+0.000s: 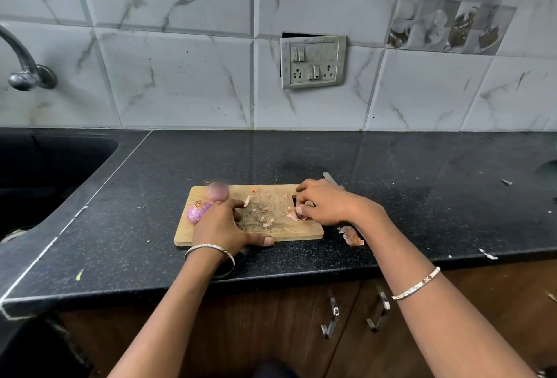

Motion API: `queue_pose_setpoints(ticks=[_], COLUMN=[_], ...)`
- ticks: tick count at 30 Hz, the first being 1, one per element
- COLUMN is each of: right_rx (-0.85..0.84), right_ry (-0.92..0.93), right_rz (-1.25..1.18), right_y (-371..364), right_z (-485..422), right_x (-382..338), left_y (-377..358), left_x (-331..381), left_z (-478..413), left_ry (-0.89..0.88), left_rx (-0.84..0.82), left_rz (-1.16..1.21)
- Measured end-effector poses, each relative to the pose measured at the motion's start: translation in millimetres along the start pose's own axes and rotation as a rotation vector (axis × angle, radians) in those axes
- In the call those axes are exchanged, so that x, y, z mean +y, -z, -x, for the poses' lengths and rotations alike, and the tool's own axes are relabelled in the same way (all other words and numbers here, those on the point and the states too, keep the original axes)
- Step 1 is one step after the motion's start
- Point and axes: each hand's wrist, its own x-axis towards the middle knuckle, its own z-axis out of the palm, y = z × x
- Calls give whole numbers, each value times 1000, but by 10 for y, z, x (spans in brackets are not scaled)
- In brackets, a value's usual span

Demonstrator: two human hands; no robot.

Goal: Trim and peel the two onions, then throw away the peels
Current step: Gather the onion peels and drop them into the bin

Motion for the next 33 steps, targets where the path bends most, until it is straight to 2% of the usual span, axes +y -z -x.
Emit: queue_pose_setpoints(ticks=[3,7,15,19,23,28,33], right_rx=[-79,-76,200,248,166,232,289], right_ry=[-28,-29,-37,10,9,29,42], right_rz=[-15,-37,-106,-139,18,349,381], right_y=[18,-5,85,29,-101,-239,-226], right_z=[49,50,166,130,55,82,155], right_x=[-16,-32,191,130,-24,-102,-156], left_y=[-9,-3,22,22,14,1,-9], left_x=[-5,18,25,28,28,19,33], left_z=[0,8,19,27,33,22,38], left_ry=[-3,-2,-5,-2,-1,3,4], left_rx=[7,-3,-22,-24,-22,12,18], left_rz=[-1,7,14,32,31,0,-5])
